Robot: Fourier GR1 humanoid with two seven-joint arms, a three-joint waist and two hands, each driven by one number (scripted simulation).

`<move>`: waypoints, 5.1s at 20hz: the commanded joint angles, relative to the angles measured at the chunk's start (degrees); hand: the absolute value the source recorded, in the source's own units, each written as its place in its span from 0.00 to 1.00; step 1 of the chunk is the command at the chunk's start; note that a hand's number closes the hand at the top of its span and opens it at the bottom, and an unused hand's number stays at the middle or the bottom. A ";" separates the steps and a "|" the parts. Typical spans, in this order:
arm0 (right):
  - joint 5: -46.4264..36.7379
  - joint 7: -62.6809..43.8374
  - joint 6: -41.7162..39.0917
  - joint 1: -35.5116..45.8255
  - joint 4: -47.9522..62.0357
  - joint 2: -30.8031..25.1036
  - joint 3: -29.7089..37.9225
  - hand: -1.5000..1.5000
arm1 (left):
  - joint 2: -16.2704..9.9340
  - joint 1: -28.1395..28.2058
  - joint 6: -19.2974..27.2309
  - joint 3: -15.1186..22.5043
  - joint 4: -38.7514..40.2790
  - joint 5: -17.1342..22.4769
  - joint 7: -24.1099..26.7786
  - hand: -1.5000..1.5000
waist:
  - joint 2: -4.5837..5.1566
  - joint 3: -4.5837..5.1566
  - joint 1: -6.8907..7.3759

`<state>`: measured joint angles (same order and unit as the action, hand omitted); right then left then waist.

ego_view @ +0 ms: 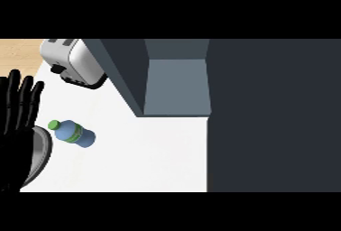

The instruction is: Pick up the bottled water, place it into the cabinet and close the cabinet

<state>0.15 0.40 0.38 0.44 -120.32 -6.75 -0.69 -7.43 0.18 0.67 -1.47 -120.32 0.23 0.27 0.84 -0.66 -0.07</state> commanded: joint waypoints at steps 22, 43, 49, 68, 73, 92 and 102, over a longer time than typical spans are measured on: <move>0.40 -17.48 -3.16 -10.25 -20.73 2.46 -14.21 0.00 | 5.80 11.86 13.01 -8.37 -18.44 2.84 -21.18 0.00 | -0.93 0.66 0.30; -10.11 -25.51 4.41 -8.56 -27.34 2.93 -27.54 0.00 | 6.32 10.42 11.54 -11.67 3.12 2.02 -9.75 0.00 | -0.93 0.71 -0.05; -12.75 -23.90 6.63 -9.98 -26.96 2.04 -30.47 0.00 | 6.50 9.12 11.81 -13.06 11.17 2.19 -6.79 0.00 | -0.98 0.70 -0.35; -11.12 -29.02 10.52 -5.22 -28.29 -1.74 -28.87 0.00 | 1.44 2.19 -1.99 -23.11 54.77 11.01 20.58 0.00 | -0.88 0.77 -0.66; -11.94 -25.00 11.46 -8.64 -27.10 -2.86 -30.93 0.00 | 1.09 -4.41 -0.28 -24.10 65.32 10.54 25.48 0.00 | -0.86 0.74 -0.85; -11.37 -21.17 13.70 -9.45 -25.32 -5.85 -34.12 0.00 | -5.91 -20.51 -3.64 -30.05 97.57 13.53 47.42 0.00 | -0.68 0.78 -1.14; -9.95 -25.15 14.55 -6.55 -28.03 -7.02 -32.70 0.00 | -5.98 -22.40 0.12 -23.04 98.81 6.03 54.77 1.00 | -0.84 0.76 -1.47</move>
<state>-6.80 -22.17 15.26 -4.98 -141.70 -12.33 -32.80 -12.74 -21.75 -4.04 -27.75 -21.30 10.66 51.45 0.09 0.12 -1.25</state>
